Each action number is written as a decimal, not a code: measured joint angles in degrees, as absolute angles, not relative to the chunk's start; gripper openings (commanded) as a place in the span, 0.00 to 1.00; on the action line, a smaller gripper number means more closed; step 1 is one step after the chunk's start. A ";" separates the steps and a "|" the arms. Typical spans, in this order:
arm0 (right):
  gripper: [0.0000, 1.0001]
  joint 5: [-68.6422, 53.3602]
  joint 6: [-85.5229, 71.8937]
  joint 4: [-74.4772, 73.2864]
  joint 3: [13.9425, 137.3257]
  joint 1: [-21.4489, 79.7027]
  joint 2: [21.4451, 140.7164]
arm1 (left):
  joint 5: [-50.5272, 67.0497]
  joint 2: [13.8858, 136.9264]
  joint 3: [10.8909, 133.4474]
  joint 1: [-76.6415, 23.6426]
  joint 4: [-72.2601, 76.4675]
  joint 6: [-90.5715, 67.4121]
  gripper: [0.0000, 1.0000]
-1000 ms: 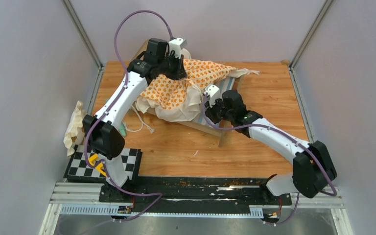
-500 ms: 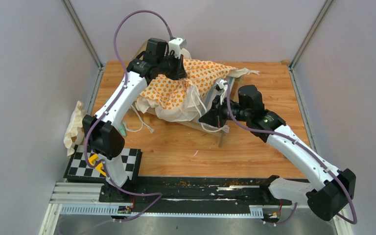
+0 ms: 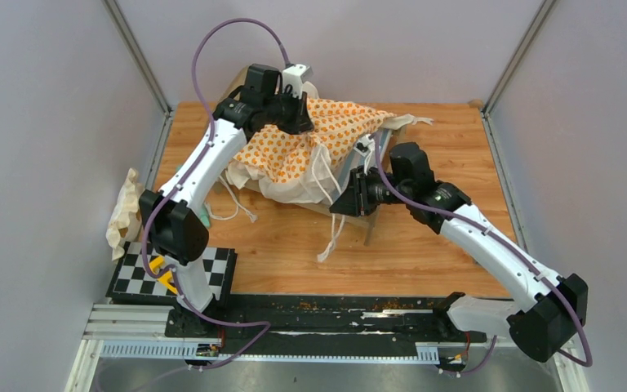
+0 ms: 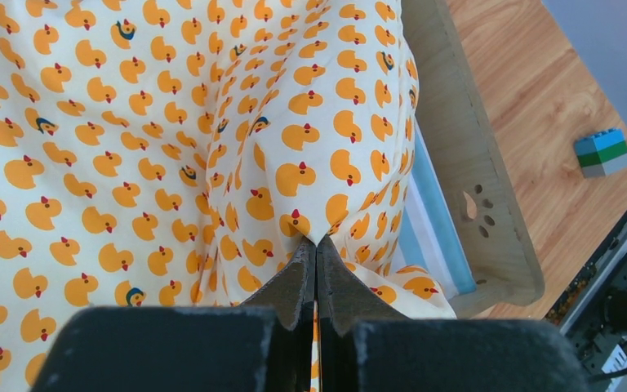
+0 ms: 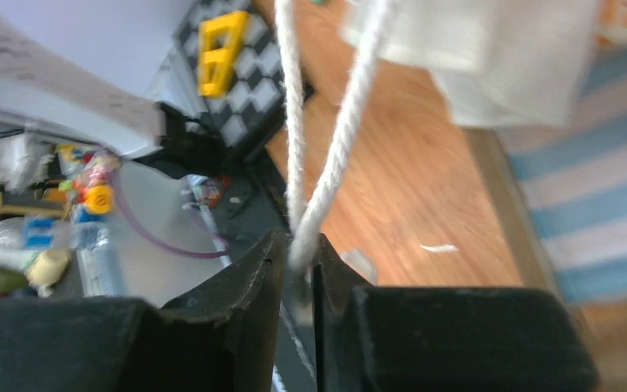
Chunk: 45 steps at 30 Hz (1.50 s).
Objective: Set up the pet bed
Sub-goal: Cross the ropes on the bed frame.
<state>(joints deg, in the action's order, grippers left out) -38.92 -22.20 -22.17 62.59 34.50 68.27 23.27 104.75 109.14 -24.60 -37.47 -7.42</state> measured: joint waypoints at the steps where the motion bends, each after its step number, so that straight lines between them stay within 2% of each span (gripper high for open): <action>1: 0.39 -35.97 -21.58 -24.12 62.06 34.57 68.29 | 23.40 104.84 109.10 -24.60 -37.45 -7.46 0.00; 4: 0.52 -25.58 -19.51 -29.61 60.93 34.83 68.20 | 23.70 105.06 108.62 -24.60 -37.36 -7.51 0.00; 7: 0.56 -16.32 -17.21 -33.41 60.12 34.81 67.13 | 23.86 105.47 108.36 -24.60 -37.41 -7.51 0.00; 11: 0.55 -11.00 -14.63 -33.45 59.72 34.81 63.40 | 24.01 105.86 108.36 -24.60 -37.39 -7.57 0.00; 16: 0.50 -11.00 -12.43 -26.89 57.41 34.81 60.64 | 24.58 105.89 108.36 -24.60 -37.32 -7.60 0.00; 24: 0.43 -11.66 -12.84 -14.11 52.51 37.80 66.43 | 25.02 105.89 107.48 -24.60 -37.08 -7.44 0.00; 29: 0.42 -8.16 -12.75 -7.86 52.31 42.28 69.17 | 25.04 105.89 107.15 -24.60 -37.06 -7.31 0.00; 38: 0.33 -4.10 -14.41 -1.63 49.04 43.18 73.19 | 25.21 105.89 107.15 -24.58 -37.01 -7.29 0.00; 41: 0.35 -3.51 -15.07 -1.28 48.62 43.77 73.32 | 25.47 105.89 106.69 -24.43 -36.73 -7.31 0.00; 45: 0.45 -3.51 -15.97 -0.95 48.62 45.15 73.17 | 25.71 105.89 105.19 -23.90 -36.12 -7.33 0.00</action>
